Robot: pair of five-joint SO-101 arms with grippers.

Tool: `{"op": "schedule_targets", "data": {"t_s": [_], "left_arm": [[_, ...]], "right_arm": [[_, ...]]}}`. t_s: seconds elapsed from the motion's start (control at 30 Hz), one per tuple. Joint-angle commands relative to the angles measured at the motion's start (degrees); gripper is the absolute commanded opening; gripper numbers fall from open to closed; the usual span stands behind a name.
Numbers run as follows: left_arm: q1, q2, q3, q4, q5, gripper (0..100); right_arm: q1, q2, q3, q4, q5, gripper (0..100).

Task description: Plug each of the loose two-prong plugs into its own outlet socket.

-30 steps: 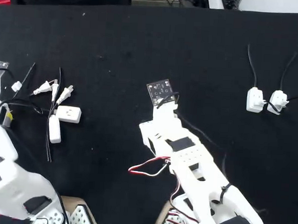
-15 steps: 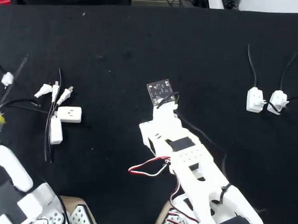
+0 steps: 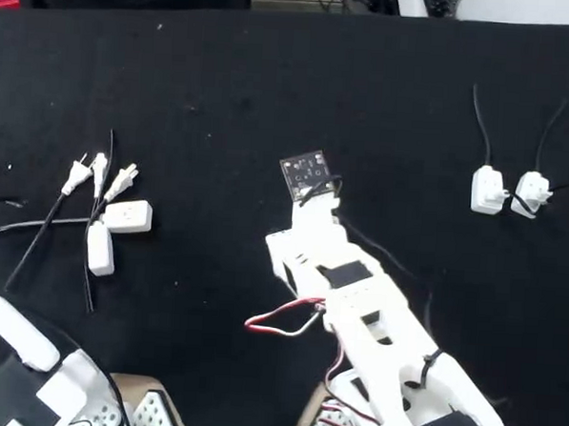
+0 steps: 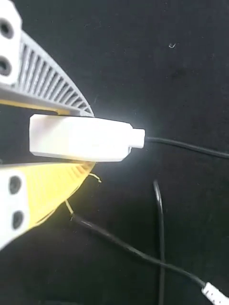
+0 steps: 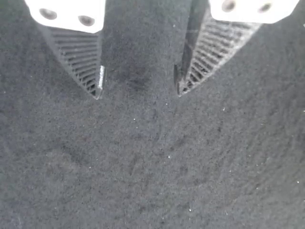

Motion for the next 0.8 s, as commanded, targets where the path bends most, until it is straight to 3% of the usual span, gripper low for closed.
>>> {"op": "schedule_targets", "data": {"t_s": [0.0, 0.2, 0.33, 0.57, 0.77], "left_arm": [[3.0, -2.5, -4.1, 5.3, 4.4, 3], [15.7, -2.5, -4.1, 15.8, 10.1, 3], [29.7, -1.7, -3.2, 17.4, 20.6, 3], [55.1, -0.7, 5.4, 7.0, 36.0, 3], [63.8, -0.8, 17.8, -9.7, 41.1, 3]], "right_arm": [[-1.0, -0.9, 0.0, -1.9, -0.4, 23.0], [-0.8, -1.0, 0.0, -1.9, -0.4, 23.0], [0.7, -1.5, -0.3, -1.9, -0.6, 23.0], [7.6, -1.5, -1.7, -1.6, -1.0, 23.0], [9.2, -1.5, -1.7, -1.6, -1.0, 23.0]]}}
